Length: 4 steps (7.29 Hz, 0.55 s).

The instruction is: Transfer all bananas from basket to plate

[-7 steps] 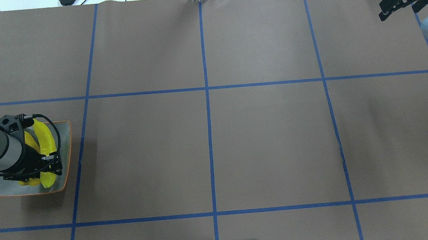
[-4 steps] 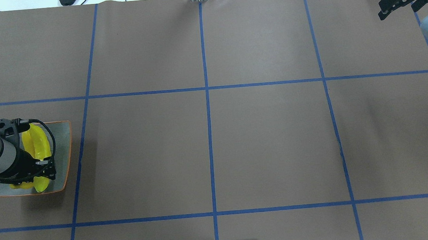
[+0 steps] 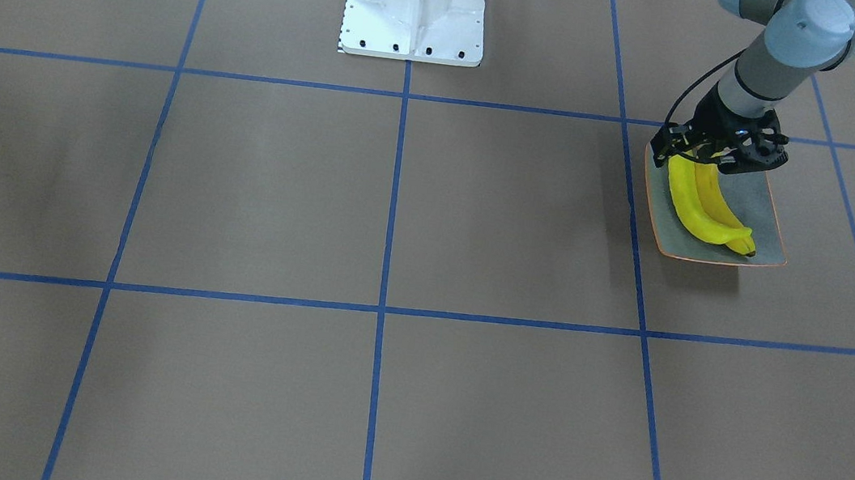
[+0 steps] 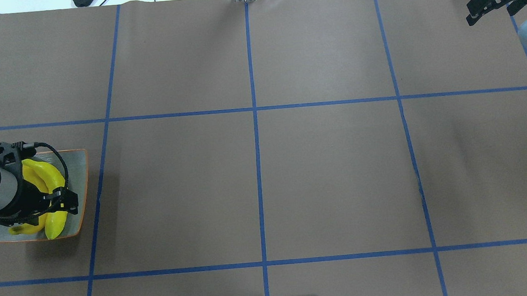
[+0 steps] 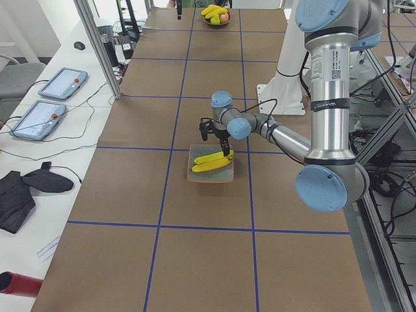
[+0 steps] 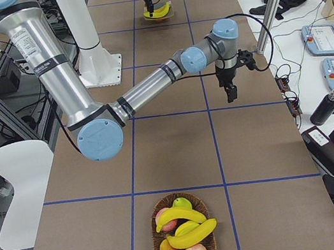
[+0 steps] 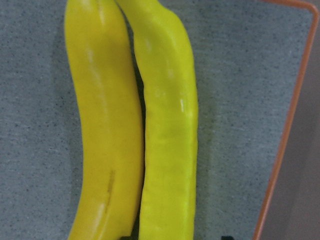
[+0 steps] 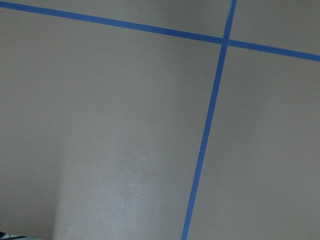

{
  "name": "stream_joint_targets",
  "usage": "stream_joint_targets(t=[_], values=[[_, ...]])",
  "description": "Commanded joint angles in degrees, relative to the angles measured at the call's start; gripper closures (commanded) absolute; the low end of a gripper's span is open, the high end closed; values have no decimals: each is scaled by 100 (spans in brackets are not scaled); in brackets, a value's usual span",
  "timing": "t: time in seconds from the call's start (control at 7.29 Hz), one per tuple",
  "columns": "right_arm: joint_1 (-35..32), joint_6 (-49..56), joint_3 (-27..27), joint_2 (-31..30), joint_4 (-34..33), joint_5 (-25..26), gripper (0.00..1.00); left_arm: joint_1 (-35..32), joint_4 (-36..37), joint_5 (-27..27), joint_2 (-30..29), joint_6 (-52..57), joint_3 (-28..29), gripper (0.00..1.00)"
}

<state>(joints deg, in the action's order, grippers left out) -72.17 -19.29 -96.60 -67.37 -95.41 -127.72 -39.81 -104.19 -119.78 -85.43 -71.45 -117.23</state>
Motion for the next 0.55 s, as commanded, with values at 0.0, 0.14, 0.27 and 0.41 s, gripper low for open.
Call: stream_joint_targets(t=[0.0, 0.14, 0.27, 0.41], values=[[-16, 82, -69, -266, 39, -16, 1, -595, 48, -221, -62, 602, -63, 0], [-164, 440, -139, -460, 14, -8, 0, -1077, 614, -369, -480, 1059, -46, 0], [-400, 1070, -122, -740, 22, -8, 0, -1456, 1759, -449, -1389, 1507, -28, 0], [-681, 1694, -79, -1030, 22, 1, 0, -1677, 2771, -441, -2198, 1859, 7, 0]])
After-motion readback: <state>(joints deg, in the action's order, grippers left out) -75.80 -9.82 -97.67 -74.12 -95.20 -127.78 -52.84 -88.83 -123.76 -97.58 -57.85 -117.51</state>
